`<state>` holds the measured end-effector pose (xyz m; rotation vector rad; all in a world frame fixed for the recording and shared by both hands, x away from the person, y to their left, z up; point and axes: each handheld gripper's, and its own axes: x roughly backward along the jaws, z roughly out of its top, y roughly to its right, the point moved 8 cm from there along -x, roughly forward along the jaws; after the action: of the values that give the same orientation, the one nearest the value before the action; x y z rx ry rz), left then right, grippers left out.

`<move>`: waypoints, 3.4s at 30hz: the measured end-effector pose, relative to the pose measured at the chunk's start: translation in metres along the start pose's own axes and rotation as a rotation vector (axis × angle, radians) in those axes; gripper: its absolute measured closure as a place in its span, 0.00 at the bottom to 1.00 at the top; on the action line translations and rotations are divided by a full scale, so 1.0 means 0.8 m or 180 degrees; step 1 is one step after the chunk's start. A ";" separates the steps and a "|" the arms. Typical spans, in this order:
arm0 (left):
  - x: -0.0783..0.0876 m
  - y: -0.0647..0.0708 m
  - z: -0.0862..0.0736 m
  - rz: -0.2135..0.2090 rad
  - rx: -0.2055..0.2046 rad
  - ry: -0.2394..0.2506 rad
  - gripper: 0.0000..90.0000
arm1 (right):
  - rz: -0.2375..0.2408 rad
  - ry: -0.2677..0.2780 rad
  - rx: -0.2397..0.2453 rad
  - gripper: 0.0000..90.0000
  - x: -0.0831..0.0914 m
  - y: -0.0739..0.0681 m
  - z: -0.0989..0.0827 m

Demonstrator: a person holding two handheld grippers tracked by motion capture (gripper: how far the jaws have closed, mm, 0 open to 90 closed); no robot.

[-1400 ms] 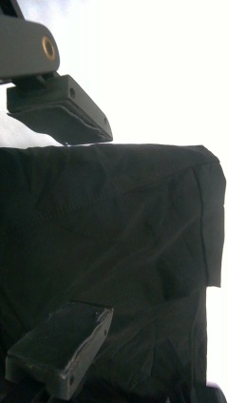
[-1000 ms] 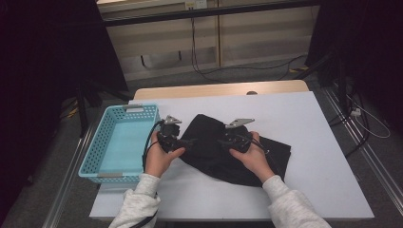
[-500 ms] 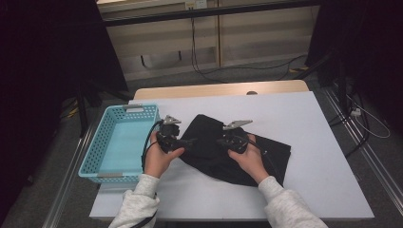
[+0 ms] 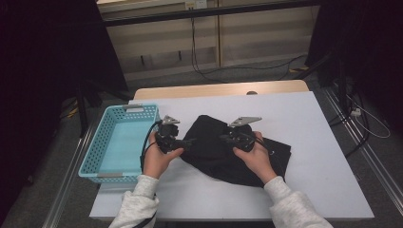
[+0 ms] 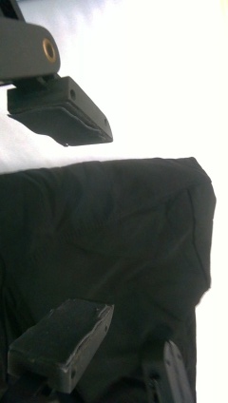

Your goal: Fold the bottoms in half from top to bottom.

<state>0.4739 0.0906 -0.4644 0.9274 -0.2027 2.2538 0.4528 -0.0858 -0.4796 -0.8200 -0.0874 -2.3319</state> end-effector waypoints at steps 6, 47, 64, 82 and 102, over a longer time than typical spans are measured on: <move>-0.002 -0.001 -0.002 -0.0004 -0.0039 -0.0064 0.18 | -0.0001 -0.0101 -0.0009 0.99 0.001 0.003 -0.011; -0.018 0.012 0.008 -0.0093 -0.0084 -0.0113 0.17 | -0.0203 -0.0406 0.0104 0.83 0.026 0.012 -0.063; -0.011 0.004 -0.006 -0.0021 -0.0083 -0.0166 0.17 | -0.0544 -0.0331 -0.0176 0.75 -0.007 0.069 -0.035; -0.006 -0.002 -0.004 -0.0001 -0.0034 -0.0096 0.17 | -0.0286 -0.0121 -0.0316 0.93 0.032 0.060 -0.013; -0.010 -0.003 -0.003 -0.0009 0.0006 -0.0115 0.16 | -0.0287 -0.0207 -0.0329 0.92 0.045 0.064 -0.032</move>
<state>0.4785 0.0893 -0.4716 0.9692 -0.2153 2.2363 0.4488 -0.1530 -0.4865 -0.9612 -0.0324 -2.4108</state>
